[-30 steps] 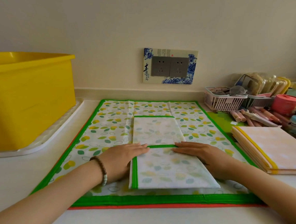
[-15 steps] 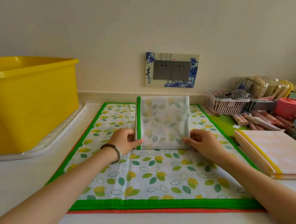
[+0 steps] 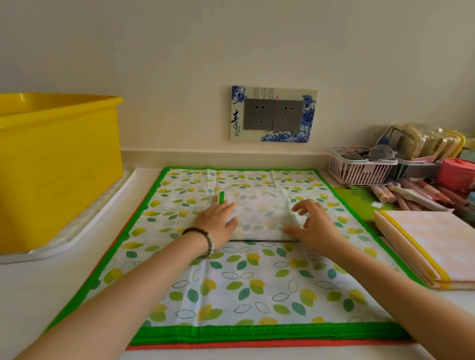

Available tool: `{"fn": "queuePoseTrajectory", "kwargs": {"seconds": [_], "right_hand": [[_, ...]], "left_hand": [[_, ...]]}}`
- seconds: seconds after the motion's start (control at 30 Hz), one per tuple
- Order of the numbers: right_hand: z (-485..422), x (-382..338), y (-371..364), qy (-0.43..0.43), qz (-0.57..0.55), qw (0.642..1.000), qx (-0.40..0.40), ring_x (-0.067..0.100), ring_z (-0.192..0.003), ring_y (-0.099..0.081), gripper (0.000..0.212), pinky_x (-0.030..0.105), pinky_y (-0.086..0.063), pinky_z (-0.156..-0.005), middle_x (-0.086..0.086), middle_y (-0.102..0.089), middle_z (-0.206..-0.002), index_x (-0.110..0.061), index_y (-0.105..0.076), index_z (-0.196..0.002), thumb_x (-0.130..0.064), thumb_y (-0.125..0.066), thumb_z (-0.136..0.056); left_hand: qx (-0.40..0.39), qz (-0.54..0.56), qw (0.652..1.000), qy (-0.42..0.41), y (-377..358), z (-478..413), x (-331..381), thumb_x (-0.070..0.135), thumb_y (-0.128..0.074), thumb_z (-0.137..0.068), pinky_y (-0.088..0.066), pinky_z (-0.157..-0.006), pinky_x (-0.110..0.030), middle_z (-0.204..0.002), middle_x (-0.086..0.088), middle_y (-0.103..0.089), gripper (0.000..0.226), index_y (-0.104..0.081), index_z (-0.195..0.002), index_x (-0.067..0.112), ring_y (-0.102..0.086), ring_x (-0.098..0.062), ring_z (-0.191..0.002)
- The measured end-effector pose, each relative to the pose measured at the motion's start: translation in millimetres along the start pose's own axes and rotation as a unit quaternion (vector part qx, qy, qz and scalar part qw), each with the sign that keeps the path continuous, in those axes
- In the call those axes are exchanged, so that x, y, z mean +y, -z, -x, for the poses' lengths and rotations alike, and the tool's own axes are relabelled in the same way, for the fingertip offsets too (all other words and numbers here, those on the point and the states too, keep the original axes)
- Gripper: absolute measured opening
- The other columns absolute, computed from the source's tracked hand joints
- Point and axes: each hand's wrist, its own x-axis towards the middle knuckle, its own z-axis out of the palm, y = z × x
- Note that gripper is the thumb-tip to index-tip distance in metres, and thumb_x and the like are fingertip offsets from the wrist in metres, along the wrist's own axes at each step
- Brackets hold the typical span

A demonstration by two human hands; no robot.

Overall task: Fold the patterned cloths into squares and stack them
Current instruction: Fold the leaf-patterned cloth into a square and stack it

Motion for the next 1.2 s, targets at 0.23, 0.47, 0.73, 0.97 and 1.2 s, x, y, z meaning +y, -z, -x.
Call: {"fn": "queuePoseTrajectory", "kwargs": {"seconds": [0.23,0.47,0.73,0.97,1.2], "right_hand": [[-18,-42,-36,0.124,0.143,0.981,-0.039,0.017,-0.144,-0.018,0.044,0.034,-0.012,-0.116,-0.001,-0.023,-0.155,-0.021,-0.036,-0.143,-0.032,-0.035,-0.1],[-38,-48,-64,0.121,0.241,0.951,-0.154,0.014,-0.146,-0.001,0.051,0.036,0.003,-0.118,-0.003,-0.006,-0.159,-0.02,-0.011,-0.151,-0.033,-0.016,-0.102],[-44,-6,-27,0.045,0.267,0.947,-0.173,0.012,-0.146,0.007,0.059,0.033,0.004,-0.119,-0.002,0.006,-0.159,-0.017,0.001,-0.151,-0.045,-0.014,-0.1],[-46,-2,-30,0.047,0.245,0.953,-0.173,0.012,-0.146,0.007,0.06,0.031,0.005,-0.118,-0.001,0.008,-0.159,-0.016,0.002,-0.151,-0.044,-0.015,-0.101],[-51,-6,-29,0.041,0.26,0.949,-0.172,0.014,-0.146,0.005,0.059,0.036,0.005,-0.118,-0.001,0.005,-0.159,-0.016,-0.001,-0.151,-0.043,-0.016,-0.101]], "left_hand": [[-0.023,-0.068,0.997,0.024,-10,-2,1,0.038,-0.012,-0.101,0.001,-0.119,-0.038,-0.159,0.005,0.002,0.052,-0.005,-0.15,0.022,0.001,-0.017,-0.146],[-0.03,-0.096,0.995,0.027,-8,-5,2,0.039,-0.013,-0.101,0.0,-0.119,-0.039,-0.159,0.005,0.001,0.053,-0.006,-0.15,0.021,0.001,-0.017,-0.146],[-0.03,-0.134,0.99,0.022,9,-14,8,0.042,-0.022,-0.099,-0.021,-0.113,-0.039,-0.15,-0.003,-0.032,0.051,-0.036,-0.142,0.017,-0.028,-0.022,-0.136],[0.035,-0.064,0.997,0.009,7,-50,7,0.038,-0.021,-0.101,-0.021,-0.114,-0.039,-0.153,-0.004,-0.024,0.05,-0.028,-0.144,0.014,-0.022,-0.021,-0.14],[-0.026,-0.058,0.997,0.034,-10,-59,-3,0.039,-0.012,-0.101,0.001,-0.119,-0.039,-0.158,0.005,0.007,0.054,0.0,-0.151,0.023,0.008,-0.016,-0.145]]}}
